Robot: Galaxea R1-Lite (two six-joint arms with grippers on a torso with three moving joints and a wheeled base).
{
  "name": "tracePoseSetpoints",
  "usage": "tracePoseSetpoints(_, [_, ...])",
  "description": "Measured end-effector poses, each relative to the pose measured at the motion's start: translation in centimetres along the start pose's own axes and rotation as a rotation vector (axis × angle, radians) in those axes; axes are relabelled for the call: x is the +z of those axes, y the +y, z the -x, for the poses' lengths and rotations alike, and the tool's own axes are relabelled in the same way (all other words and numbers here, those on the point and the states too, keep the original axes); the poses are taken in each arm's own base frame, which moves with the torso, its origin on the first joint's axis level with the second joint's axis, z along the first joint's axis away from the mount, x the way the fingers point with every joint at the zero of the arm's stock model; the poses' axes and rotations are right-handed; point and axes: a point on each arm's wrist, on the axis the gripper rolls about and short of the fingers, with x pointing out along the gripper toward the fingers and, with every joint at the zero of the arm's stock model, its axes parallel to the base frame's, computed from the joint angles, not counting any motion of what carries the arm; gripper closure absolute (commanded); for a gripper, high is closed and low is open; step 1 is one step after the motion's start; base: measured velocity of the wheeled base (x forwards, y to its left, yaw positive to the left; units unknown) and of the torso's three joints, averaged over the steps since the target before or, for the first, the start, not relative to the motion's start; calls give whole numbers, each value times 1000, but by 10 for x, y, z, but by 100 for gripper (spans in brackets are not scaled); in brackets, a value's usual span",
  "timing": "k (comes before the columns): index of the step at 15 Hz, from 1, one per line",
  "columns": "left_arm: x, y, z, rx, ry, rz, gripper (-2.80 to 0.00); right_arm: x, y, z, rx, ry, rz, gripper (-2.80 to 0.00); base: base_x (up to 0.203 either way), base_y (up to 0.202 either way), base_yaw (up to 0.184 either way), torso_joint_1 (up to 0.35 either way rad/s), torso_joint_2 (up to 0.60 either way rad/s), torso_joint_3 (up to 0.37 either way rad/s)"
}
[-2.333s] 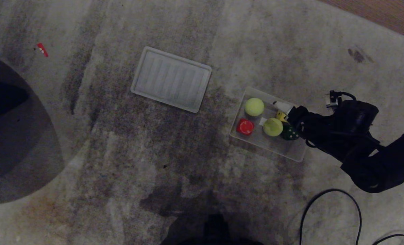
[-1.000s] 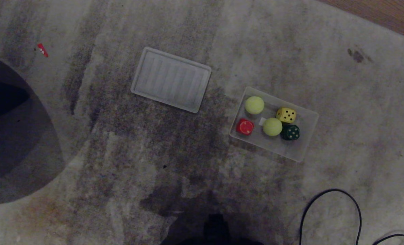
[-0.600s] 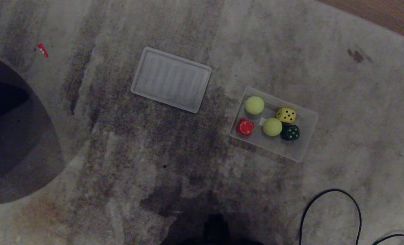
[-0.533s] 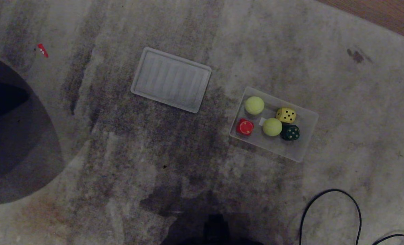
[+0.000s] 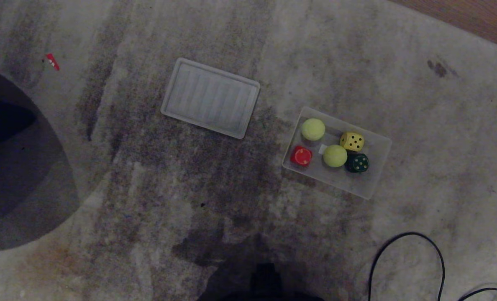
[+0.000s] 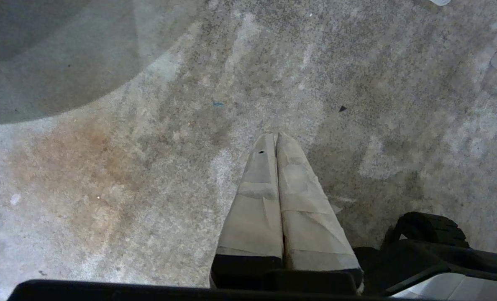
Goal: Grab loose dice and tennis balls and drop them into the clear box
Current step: Pick up toys out of the box
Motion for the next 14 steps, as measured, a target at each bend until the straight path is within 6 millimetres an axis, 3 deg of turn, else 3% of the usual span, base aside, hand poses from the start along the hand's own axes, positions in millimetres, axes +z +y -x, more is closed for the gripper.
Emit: tracePoseSetpoints(14, [0,0,0,0,-1,3,0,-1,0,0,-3,3,-9,0,0,0,0,0,0,18])
